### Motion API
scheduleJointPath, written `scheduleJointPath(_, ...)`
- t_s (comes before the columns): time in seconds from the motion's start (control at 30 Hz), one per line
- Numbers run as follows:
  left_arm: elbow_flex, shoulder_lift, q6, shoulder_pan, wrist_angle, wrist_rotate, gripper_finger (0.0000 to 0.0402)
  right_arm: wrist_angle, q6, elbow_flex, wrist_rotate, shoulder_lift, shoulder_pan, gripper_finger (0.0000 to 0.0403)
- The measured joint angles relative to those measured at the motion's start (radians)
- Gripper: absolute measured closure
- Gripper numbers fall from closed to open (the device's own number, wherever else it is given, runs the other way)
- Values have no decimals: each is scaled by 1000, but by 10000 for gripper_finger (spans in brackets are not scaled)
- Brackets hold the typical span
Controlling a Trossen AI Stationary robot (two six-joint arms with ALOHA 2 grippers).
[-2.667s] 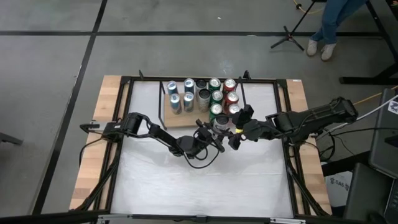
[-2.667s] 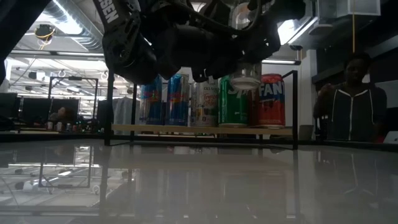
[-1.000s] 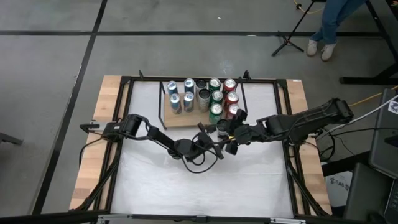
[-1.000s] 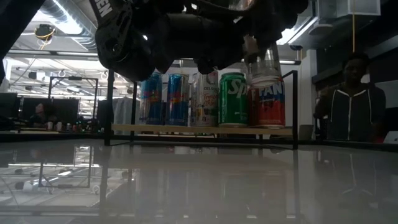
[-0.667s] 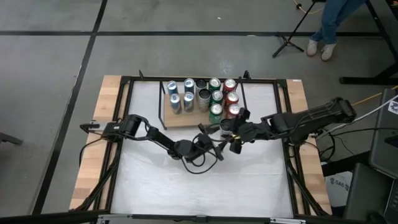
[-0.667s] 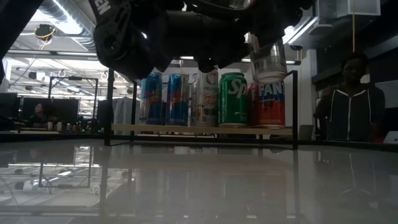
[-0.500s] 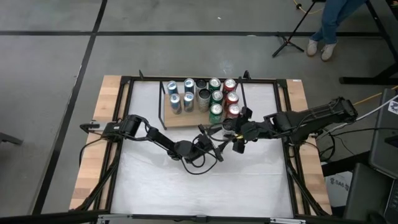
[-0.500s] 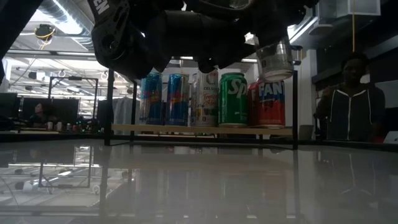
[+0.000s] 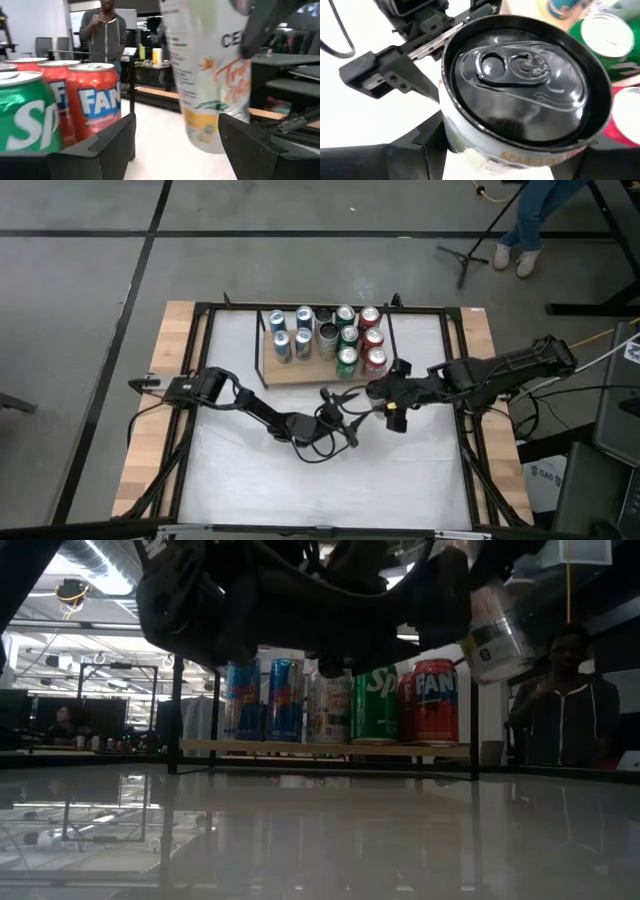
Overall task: Sort soda cans
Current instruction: Put the white-yellow soda can on the shelf and align with the other white-yellow soda cans
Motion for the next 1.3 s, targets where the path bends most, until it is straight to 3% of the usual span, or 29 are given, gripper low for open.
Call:
scheduleJointPath(0.17,0,-7,8,-35,-5,-105,125,6,0,0,-21,1,0,158)
scheduleJointPath(0.4,0,-97,154,-81,-52,-177,125,21,0,0,-34,20,0,157)
scheduleJointPath(0.57,-32,-230,134,-90,-308,-170,125,27,0,0,-57,31,0,157)
scheduleJointPath(0.67,-76,-340,-4,-83,-558,-87,125,34,0,0,-56,31,0,157)
scheduleJointPath(0.83,-102,-521,-277,-2,-996,316,125,66,-1,1,-53,42,0,157)
scheduleJointPath(0.93,-103,-557,-316,54,-1077,494,125,114,-23,1,-54,71,0,157)
scheduleJointPath(1.03,-103,-563,-303,86,-1057,555,125,161,-34,1,-55,107,0,157)
scheduleJointPath(1.3,-103,-565,-283,114,-1040,564,125,210,-37,1,-35,185,-1,157)
